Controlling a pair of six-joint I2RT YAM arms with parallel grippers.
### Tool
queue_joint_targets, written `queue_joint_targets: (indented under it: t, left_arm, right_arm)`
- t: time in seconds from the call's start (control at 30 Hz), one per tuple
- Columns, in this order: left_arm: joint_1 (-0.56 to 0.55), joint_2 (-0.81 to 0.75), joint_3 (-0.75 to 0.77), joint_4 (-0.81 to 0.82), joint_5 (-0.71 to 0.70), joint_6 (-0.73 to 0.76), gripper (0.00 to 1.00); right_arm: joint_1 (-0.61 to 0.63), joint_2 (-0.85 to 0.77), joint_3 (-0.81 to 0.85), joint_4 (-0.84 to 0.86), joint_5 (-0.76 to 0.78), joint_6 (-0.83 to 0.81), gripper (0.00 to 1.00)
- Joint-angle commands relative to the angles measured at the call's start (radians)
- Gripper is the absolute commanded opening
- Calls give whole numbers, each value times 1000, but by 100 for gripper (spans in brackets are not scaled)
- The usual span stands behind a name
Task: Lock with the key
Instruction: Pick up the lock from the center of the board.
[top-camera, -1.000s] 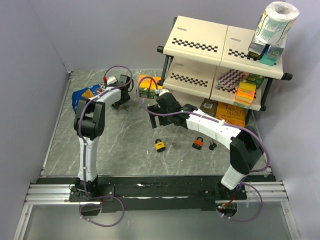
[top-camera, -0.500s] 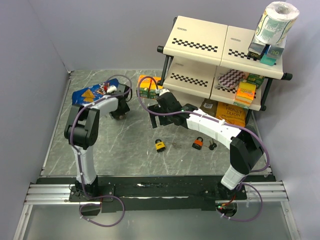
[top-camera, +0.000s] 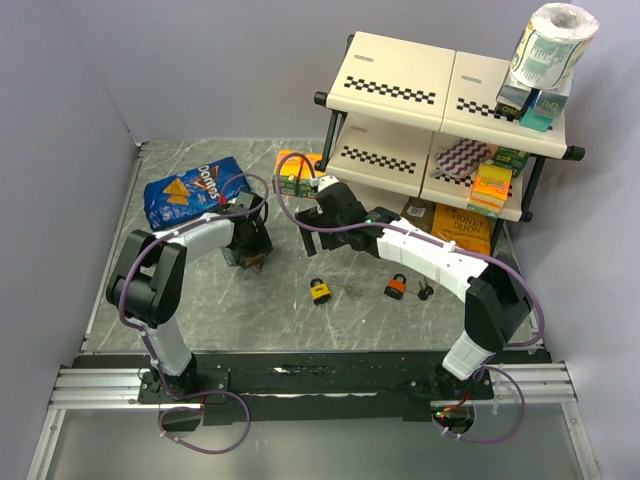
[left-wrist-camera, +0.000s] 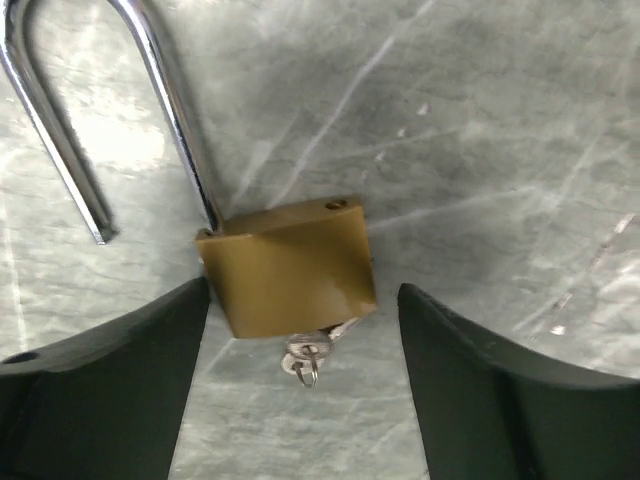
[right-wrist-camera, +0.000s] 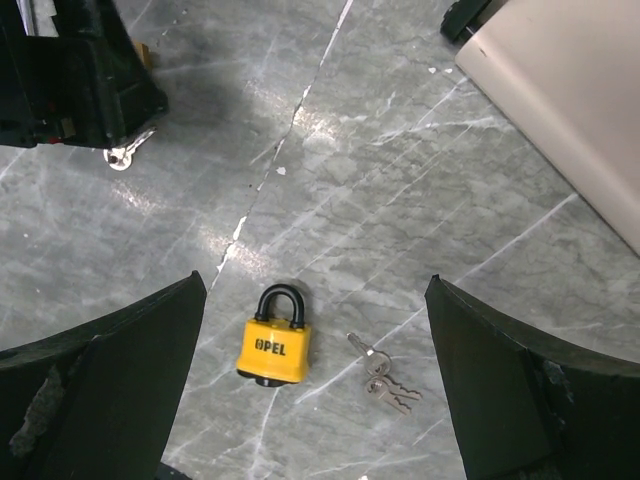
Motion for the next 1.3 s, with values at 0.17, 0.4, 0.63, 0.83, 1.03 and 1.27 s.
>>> queue_joint_targets:
  t: [0.17, 0.4, 0.63, 0.83, 1.03, 1.27]
  left_arm:
    - [5, -178, 49, 37, 87, 216, 96]
    - [200, -454, -60, 85, 598, 844, 96]
    - [308, -395, 7, -58, 840, 1420, 96]
    - [285, -281, 43, -59, 880, 1432, 97]
    - [268, -131, 49, -130, 841, 1643, 79]
    - [226, -93, -21, -9, 749, 1648, 75]
  right_arm:
    - [-7, -86, 2, 48, -32, -80, 100]
    - [-12, -177, -61, 119, -109, -154, 100]
    - [-47, -293, -144, 166, -340, -240, 100]
    - [-61, -301, -136, 138, -354, -240, 100]
    - [-82, -303, -134, 118, -437, -240, 100]
    - [-113, -300, -137, 111, -478, -236, 100]
